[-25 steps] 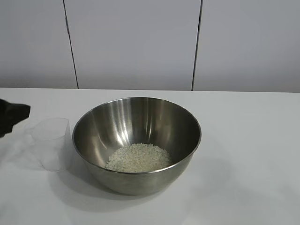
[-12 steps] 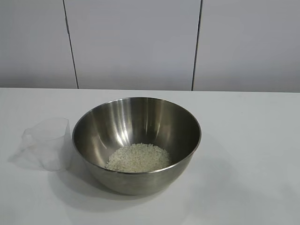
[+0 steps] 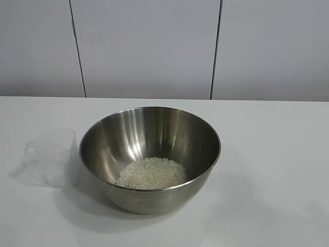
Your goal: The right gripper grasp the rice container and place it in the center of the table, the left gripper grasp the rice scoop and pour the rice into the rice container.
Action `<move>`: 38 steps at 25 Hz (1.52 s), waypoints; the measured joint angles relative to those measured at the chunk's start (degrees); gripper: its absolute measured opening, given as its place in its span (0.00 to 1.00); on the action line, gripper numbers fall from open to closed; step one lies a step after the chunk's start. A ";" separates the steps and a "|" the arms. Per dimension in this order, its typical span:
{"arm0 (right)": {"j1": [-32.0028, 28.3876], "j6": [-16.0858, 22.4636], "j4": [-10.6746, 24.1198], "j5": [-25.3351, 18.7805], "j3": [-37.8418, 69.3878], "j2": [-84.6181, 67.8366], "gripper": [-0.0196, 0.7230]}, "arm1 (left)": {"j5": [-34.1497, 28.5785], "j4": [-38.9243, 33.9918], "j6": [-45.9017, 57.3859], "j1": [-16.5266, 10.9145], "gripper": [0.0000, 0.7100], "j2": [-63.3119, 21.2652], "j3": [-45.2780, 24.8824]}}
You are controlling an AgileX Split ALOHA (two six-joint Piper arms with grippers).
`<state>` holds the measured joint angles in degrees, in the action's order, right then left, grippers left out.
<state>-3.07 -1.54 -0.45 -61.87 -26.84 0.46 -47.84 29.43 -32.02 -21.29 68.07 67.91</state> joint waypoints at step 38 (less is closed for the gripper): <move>0.00 0.00 -0.05 -0.03 0.00 0.00 0.96 | -18.88 -23.93 31.27 9.58 0.77 -69.07 -34.16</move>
<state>-3.07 -1.54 -0.51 -61.89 -26.84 0.46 -66.72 5.51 -0.74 -11.71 -1.00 33.75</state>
